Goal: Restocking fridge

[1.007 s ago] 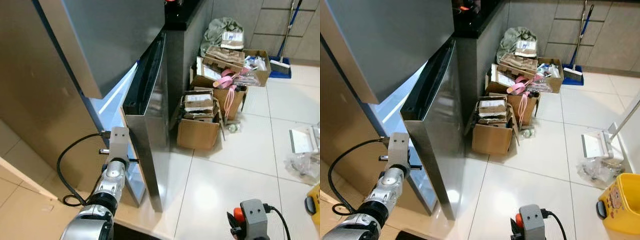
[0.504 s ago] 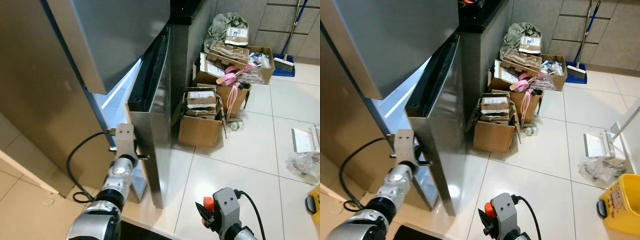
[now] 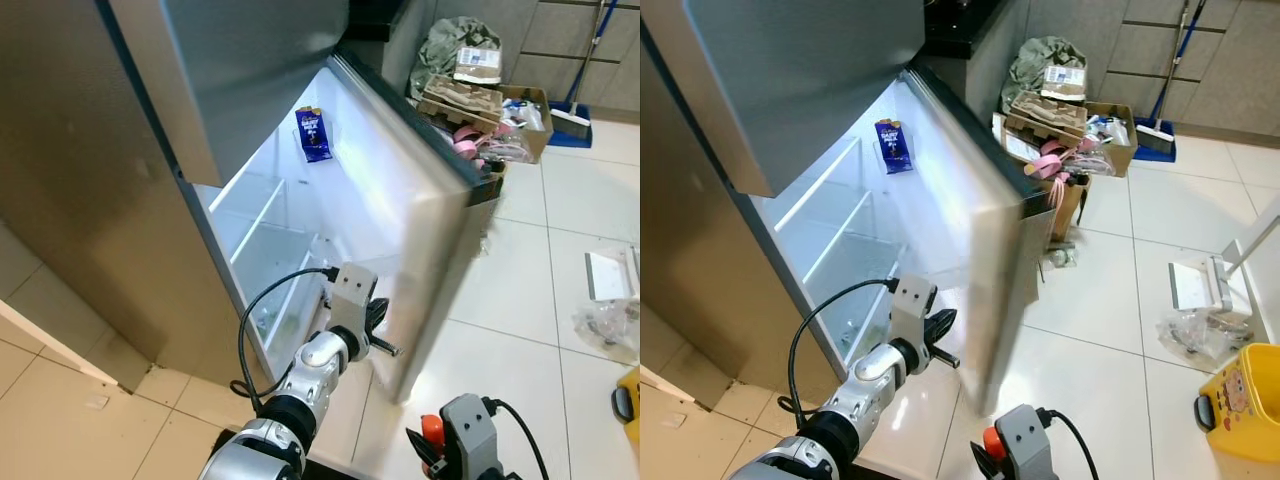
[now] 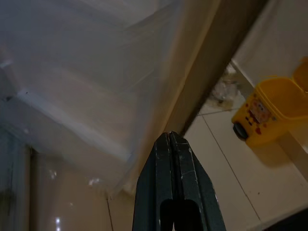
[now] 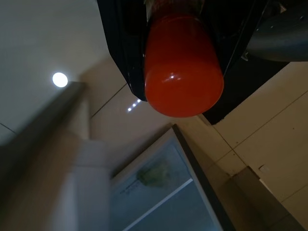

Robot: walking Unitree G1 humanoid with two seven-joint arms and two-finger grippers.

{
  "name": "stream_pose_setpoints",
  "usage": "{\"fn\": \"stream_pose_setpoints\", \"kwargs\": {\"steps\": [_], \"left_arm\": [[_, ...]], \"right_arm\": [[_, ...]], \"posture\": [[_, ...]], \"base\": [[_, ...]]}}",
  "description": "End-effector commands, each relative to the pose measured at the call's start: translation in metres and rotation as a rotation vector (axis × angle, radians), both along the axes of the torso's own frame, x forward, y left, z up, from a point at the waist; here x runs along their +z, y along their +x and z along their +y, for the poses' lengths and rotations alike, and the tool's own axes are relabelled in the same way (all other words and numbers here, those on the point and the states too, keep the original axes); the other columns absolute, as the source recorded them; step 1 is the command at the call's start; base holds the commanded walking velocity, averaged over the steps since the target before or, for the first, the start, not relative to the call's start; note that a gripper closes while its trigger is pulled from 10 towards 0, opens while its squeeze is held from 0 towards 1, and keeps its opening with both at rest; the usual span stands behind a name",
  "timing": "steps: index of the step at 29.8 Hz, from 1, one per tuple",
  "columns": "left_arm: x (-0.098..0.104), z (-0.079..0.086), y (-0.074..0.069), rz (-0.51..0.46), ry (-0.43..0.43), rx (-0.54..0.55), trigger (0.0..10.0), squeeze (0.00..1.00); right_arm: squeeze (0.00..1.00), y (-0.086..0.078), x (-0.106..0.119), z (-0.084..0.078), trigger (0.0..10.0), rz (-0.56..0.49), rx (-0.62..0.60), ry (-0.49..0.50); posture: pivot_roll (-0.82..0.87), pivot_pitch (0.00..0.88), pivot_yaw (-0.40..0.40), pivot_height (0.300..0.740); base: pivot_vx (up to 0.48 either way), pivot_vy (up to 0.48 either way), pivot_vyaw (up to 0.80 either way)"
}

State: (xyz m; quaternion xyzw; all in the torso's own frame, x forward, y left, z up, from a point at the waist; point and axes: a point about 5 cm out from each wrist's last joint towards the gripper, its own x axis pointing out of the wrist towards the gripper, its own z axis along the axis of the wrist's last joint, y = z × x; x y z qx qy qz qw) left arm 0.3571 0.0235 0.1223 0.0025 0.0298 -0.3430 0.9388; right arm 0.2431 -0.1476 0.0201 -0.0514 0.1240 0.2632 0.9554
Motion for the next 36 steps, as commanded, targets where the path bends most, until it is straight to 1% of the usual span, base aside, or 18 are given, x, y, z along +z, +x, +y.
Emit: {"fn": "stream_pose_setpoints", "kwargs": {"steps": [1, 3, 5, 6, 7, 10, 13, 15, 17, 18, 19, 23, 24, 26, 27, 29, 32, 36], "left_arm": [[-0.004, -0.043, -0.020, 0.032, -0.063, -0.086, 10.0, 0.00], [-0.006, -0.029, -0.015, 0.033, -0.062, -0.034, 10.0, 0.00], [-0.010, -0.006, -0.008, 0.029, -0.054, 0.042, 10.0, 0.00], [-0.010, -0.006, -0.008, 0.029, -0.054, 0.042, 10.0, 0.00], [-0.012, 0.012, -0.004, 0.020, -0.058, 0.103, 10.0, 0.00], [-0.013, 0.018, -0.004, 0.018, -0.066, 0.123, 10.0, 0.00], [-0.020, 0.051, -0.003, 0.017, -0.084, 0.253, 10.0, 0.00], [-0.027, 0.073, -0.007, 0.020, -0.081, 0.331, 10.0, 0.00], [-0.038, 0.095, -0.015, 0.028, -0.058, 0.415, 10.0, 0.00], [-0.042, 0.102, -0.018, 0.033, -0.049, 0.444, 10.0, 0.00], [-0.042, 0.102, -0.018, 0.033, -0.049, 0.444, 10.0, 0.00], [-0.059, 0.139, -0.036, 0.064, -0.042, 0.618, 10.0, 0.00], [-0.059, 0.139, -0.036, 0.064, -0.042, 0.618, 10.0, 0.00], [-0.066, 0.154, -0.045, 0.071, -0.031, 0.694, 10.0, 0.00], [-0.066, 0.154, -0.045, 0.071, -0.031, 0.694, 10.0, 0.00], [-0.072, 0.165, -0.052, 0.089, -0.013, 0.765, 10.0, 0.00], [-0.077, 0.167, -0.057, 0.127, 0.010, 0.807, 10.0, 0.00], [-0.082, 0.162, -0.060, 0.162, 0.027, 0.804, 10.0, 0.00]], "right_arm": [[0.00, -0.007, -0.006, 0.002, 10.0, 0.033, 0.007, -0.001], [0.00, -0.006, -0.006, 0.003, 10.0, 0.033, 0.003, 0.000], [0.00, -0.005, -0.006, 0.005, 10.0, 0.035, 0.002, -0.001], [0.00, -0.005, -0.006, 0.005, 10.0, 0.035, 0.002, -0.001], [0.00, -0.005, -0.007, 0.005, 10.0, 0.039, 0.002, -0.003], [0.00, -0.005, -0.007, 0.005, 10.0, 0.041, 0.001, -0.004], [0.00, -0.002, -0.009, -0.001, 10.0, 0.043, -0.038, -0.026], [0.00, 0.002, -0.011, -0.010, 10.0, 0.046, -0.110, -0.057], [0.00, 0.008, -0.011, -0.024, 10.0, 0.054, -0.238, -0.058], [0.00, 0.010, -0.012, -0.028, 10.0, 0.059, -0.280, -0.055], [0.00, 0.010, -0.012, -0.028, 10.0, 0.059, -0.280, -0.055], [0.00, 0.018, -0.008, -0.043, 10.0, 0.053, -0.412, -0.008], [0.00, 0.018, -0.008, -0.043, 10.0, 0.053, -0.412, -0.008], [0.00, 0.022, -0.007, -0.045, 10.0, 0.051, -0.431, 0.003], [0.00, 0.022, -0.007, -0.045, 10.0, 0.051, -0.431, 0.003], [0.00, 0.027, -0.006, -0.046, 10.0, 0.053, -0.442, 0.005], [0.00, 0.033, -0.004, -0.047, 10.0, 0.053, -0.465, 0.019], [0.00, 0.038, -0.003, -0.047, 10.0, 0.052, -0.486, 0.036]], "posture": [[-0.05, 0.274, 0.048, 0.740], [-0.04, 0.272, 0.048, 0.740], [-0.04, 0.268, 0.045, 0.740], [-0.04, 0.268, 0.045, 0.740], [-0.04, 0.264, 0.043, 0.740], [-0.04, 0.263, 0.043, 0.740], [-0.04, 0.249, 0.045, 0.740], [-0.04, 0.234, 0.046, 0.740], [-0.03, 0.222, 0.046, 0.740], [-0.03, 0.210, 0.046, 0.740], [-0.03, 0.210, 0.046, 0.740], [-0.04, 0.178, 0.047, 0.740], [-0.04, 0.178, 0.047, 0.740], [-0.03, 0.161, 0.048, 0.740], [-0.03, 0.161, 0.048, 0.740], [-0.03, 0.128, 0.040, 0.740], [-0.02, 0.119, 0.036, 0.740], [-0.02, 0.103, 0.031, 0.740]], "base": [[0.000, 0.000, 0.00], [0.000, 0.000, 0.00], [0.000, 0.000, 0.00], [0.000, 0.000, 0.00], [0.000, 0.000, 0.00], [0.000, 0.000, 0.00], [0.000, 0.000, 0.00], [0.000, 0.000, 0.00], [0.000, 0.000, 0.00], [0.000, 0.000, 0.00], [0.000, 0.000, 0.00], [0.000, 0.000, 0.00], [0.000, 0.000, 0.00], [0.000, 0.000, 0.00], [0.000, 0.000, 0.00], [0.000, 0.000, 0.00], [0.000, 0.000, 0.00], [0.000, 0.000, 0.00]]}}
